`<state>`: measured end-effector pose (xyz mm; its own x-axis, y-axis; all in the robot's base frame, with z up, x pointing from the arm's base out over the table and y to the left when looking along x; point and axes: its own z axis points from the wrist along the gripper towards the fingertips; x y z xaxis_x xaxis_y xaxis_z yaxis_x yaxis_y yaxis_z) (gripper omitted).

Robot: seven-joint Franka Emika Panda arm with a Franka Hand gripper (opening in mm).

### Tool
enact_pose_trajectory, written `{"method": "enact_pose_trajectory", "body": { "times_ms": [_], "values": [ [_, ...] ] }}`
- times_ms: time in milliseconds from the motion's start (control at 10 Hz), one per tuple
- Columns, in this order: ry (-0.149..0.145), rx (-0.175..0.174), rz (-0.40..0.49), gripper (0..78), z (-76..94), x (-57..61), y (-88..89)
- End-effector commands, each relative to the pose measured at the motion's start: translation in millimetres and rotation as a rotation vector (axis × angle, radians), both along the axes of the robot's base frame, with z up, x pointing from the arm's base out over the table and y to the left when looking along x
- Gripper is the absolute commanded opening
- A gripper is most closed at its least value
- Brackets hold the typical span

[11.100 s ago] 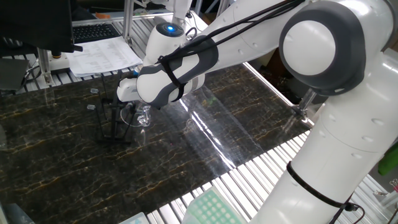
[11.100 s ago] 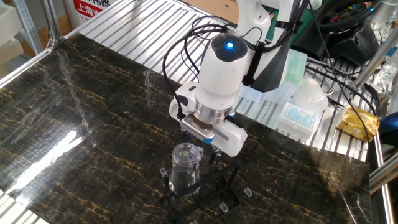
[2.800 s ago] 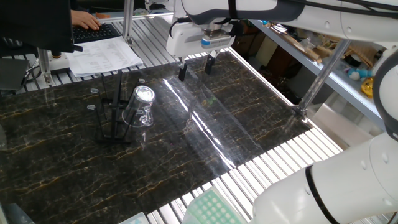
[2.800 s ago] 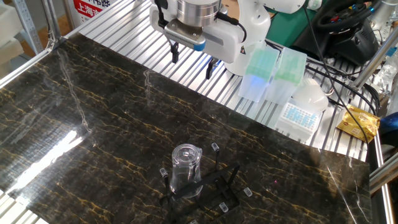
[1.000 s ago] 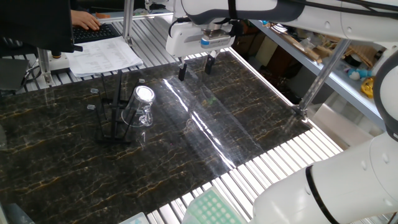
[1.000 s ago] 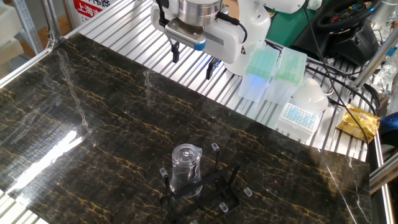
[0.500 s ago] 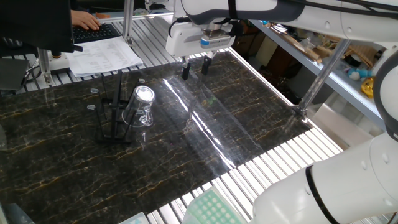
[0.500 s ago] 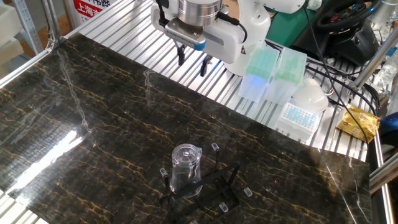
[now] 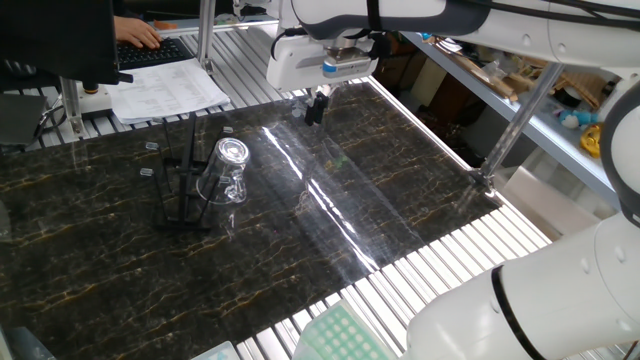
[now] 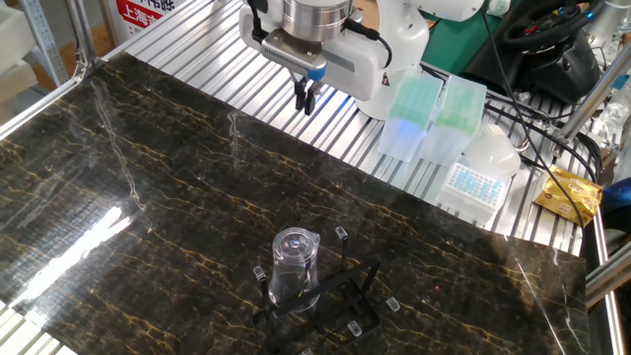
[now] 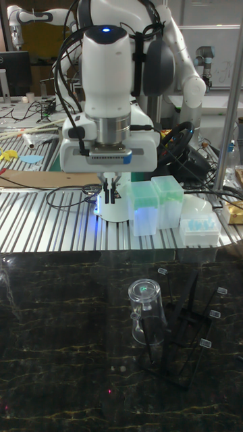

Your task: Put the cup on the cup rack

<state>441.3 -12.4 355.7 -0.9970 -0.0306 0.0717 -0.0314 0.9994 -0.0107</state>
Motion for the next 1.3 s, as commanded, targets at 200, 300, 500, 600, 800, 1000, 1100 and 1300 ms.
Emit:
{"method": "enact_pose_trajectory", "body": {
  "times_ms": [200,300,500,600,800,1000,1100,1300],
  "values": [
    [-0.003,0.0,-0.007,1.1,1.1,0.4,0.0],
    [-0.003,0.0,-0.007,1.1,1.1,0.4,0.0],
    [-0.017,-0.008,-0.016,1.1,1.1,0.4,0.0],
    [-0.017,-0.008,-0.016,1.1,1.1,0.4,0.0],
    [-0.018,-0.011,-0.016,1.1,1.1,0.4,0.0],
    [-0.018,-0.009,-0.015,1.1,1.1,0.4,0.0],
    [-0.018,-0.007,-0.013,1.1,1.1,0.4,0.0],
    [-0.017,-0.006,-0.012,1.1,1.1,0.4,0.0]
  ]
}}
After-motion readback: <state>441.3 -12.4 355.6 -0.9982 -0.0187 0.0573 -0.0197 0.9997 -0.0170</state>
